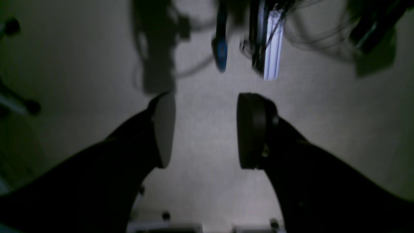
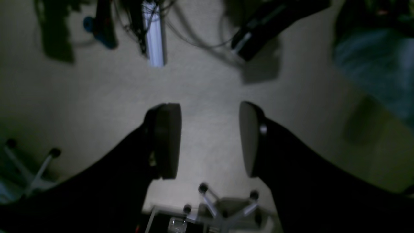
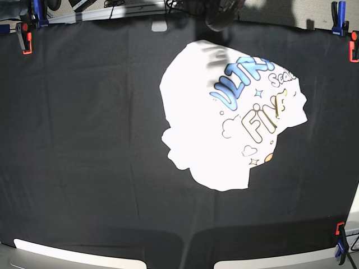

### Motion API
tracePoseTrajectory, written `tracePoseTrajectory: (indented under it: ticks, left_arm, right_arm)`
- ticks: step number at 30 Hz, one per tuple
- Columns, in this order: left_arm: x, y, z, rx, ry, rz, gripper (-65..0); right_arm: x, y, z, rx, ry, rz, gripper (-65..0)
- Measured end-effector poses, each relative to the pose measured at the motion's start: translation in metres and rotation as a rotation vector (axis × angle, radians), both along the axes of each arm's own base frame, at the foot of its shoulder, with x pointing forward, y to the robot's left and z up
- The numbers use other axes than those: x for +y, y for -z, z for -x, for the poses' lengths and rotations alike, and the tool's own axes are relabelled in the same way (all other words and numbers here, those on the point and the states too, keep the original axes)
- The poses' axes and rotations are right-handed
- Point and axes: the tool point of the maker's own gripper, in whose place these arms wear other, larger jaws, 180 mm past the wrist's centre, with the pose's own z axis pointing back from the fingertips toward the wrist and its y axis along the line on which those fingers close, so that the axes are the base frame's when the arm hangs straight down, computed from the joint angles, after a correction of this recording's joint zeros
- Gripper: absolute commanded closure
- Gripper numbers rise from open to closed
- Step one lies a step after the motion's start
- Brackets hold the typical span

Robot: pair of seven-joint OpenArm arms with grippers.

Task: Layout the t-shirt on the table in an organized manner, then fold the t-shirt properly
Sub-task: 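Move both grippers from rest toward the crumpled white t-shirt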

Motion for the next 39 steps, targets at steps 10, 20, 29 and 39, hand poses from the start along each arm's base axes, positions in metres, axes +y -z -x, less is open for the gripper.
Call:
tracePoseTrajectory:
  ticks: [10,20,29,39]
  left_arm:
    - [0.012,-0.078,-0.105,-0.234,0.012,-0.048,-28.8]
    - [0.002,-0.112,-0.149,-0.374,0.051,-0.049,-28.8]
    - [-0.009,-0.118,-0.187,-0.488,-0.023,0.036,-28.8]
    - [-0.019,-0.162,-0.311,-0.819,-0.055,0.130,-28.8]
  right_arm:
    - [-0.014,-0.061,-0.102,-0.272,-0.027,-0.001,-28.6]
    - [-0.028,-0.091,-0.151,-0.434,-0.023,0.039,-28.6]
    - [-0.024,-0.097,-0.183,-0.519,0.007,-0.004,-28.6]
    - [-0.003,-0.148,-0.305,-0.872,0.053,-0.158,-28.6]
